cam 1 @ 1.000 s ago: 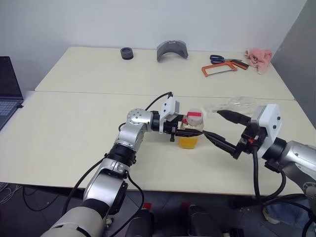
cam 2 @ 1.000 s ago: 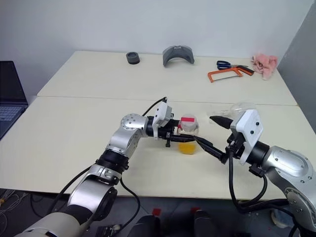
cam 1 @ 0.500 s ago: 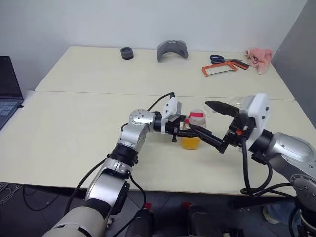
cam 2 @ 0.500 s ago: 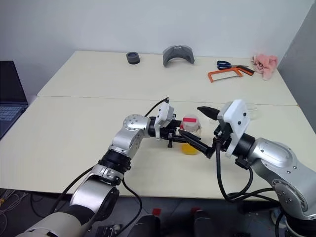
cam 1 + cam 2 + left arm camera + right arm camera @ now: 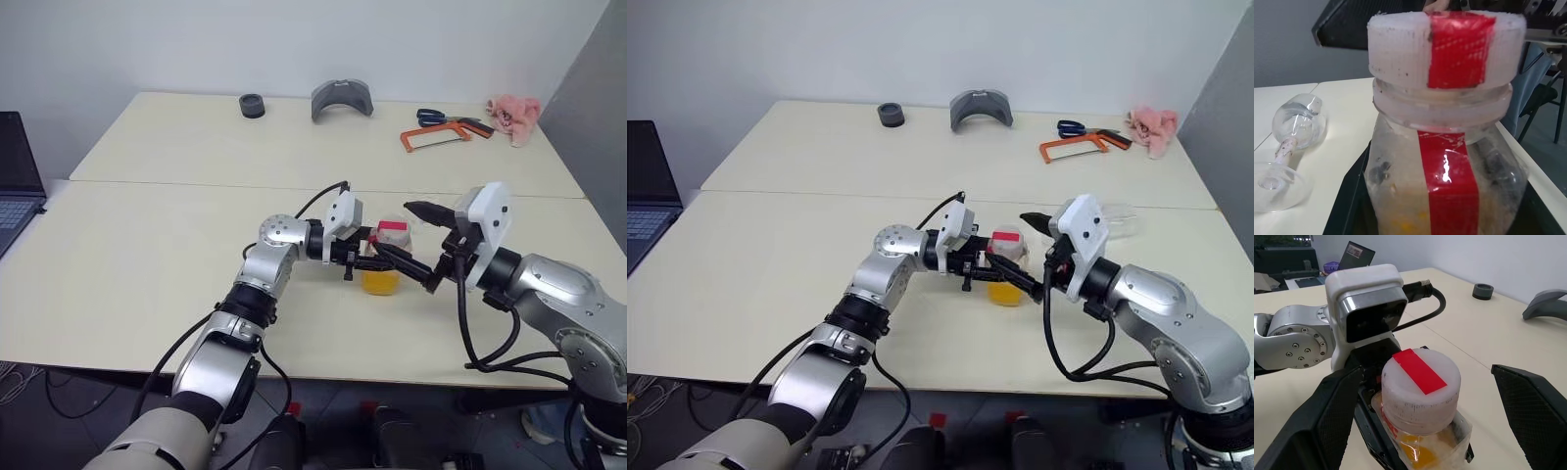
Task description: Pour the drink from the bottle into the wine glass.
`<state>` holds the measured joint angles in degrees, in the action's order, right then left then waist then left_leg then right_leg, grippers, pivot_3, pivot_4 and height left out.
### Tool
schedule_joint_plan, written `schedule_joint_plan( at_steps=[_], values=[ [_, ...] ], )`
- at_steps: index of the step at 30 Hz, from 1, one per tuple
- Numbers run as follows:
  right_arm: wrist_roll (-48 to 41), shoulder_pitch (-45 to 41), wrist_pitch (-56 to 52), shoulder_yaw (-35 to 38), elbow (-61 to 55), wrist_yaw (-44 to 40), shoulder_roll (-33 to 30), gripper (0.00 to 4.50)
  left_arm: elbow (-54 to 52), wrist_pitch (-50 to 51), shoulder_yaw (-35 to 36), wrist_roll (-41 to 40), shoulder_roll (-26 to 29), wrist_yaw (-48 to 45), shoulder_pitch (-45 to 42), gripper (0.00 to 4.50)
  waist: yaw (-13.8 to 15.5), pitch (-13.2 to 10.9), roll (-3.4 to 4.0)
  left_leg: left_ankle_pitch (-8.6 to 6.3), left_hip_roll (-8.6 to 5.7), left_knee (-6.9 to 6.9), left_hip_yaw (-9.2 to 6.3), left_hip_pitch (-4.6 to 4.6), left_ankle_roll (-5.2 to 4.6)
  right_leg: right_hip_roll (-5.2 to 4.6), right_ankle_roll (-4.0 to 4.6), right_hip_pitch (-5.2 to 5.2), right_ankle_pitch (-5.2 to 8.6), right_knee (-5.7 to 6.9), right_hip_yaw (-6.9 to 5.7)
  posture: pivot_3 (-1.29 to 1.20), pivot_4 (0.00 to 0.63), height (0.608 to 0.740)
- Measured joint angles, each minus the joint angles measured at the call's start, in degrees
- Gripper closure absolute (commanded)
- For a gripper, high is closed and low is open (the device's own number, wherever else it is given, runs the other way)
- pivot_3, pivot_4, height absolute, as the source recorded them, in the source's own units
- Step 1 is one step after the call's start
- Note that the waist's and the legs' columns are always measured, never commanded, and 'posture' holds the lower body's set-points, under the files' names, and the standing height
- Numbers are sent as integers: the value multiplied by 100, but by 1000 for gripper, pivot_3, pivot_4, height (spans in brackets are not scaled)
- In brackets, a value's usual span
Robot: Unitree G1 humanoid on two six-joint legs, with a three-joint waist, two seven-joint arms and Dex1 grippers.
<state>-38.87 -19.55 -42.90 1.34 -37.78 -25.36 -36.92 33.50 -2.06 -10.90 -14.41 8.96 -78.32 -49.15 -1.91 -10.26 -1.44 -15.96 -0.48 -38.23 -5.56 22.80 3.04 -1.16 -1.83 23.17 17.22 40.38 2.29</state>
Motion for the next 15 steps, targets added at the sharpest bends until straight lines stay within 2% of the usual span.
schedule_joint_plan(
  at_steps=[4, 7, 13, 15],
  values=[
    [13, -72, 8, -21, 95, -59, 133, 0, 0, -45, 0, 2, 1, 0, 0, 2809, -1, 0, 0, 0, 0, 0, -2, 0, 0, 0, 0, 0, 0, 0, 0, 0, 150, 740],
    [13, -136, 12, -20, 152, -80, 162, 611, 1, -82, 0, 3, 4, 1, 0, 2809, 0, 0, 0, 0, 0, 0, -4, 0, 0, 0, 0, 0, 0, 0, 0, 0, 150, 740],
    [-9, -140, 12, -29, 165, -167, 200, 2652, 2, -90, 0, 6, 6, 7, 0, 2809, -1, 0, 0, 0, 0, 0, -8, 0, 0, 0, 0, 0, 0, 0, 0, 0, 150, 740],
    [7, -139, 14, -30, 164, -177, 201, 2647, 3, -90, 0, 6, 6, 6, 0, 2809, -1, 0, 0, 0, 0, 0, -8, 0, 0, 0, 0, 0, 0, 0, 0, 0, 150, 740]
  ],
)
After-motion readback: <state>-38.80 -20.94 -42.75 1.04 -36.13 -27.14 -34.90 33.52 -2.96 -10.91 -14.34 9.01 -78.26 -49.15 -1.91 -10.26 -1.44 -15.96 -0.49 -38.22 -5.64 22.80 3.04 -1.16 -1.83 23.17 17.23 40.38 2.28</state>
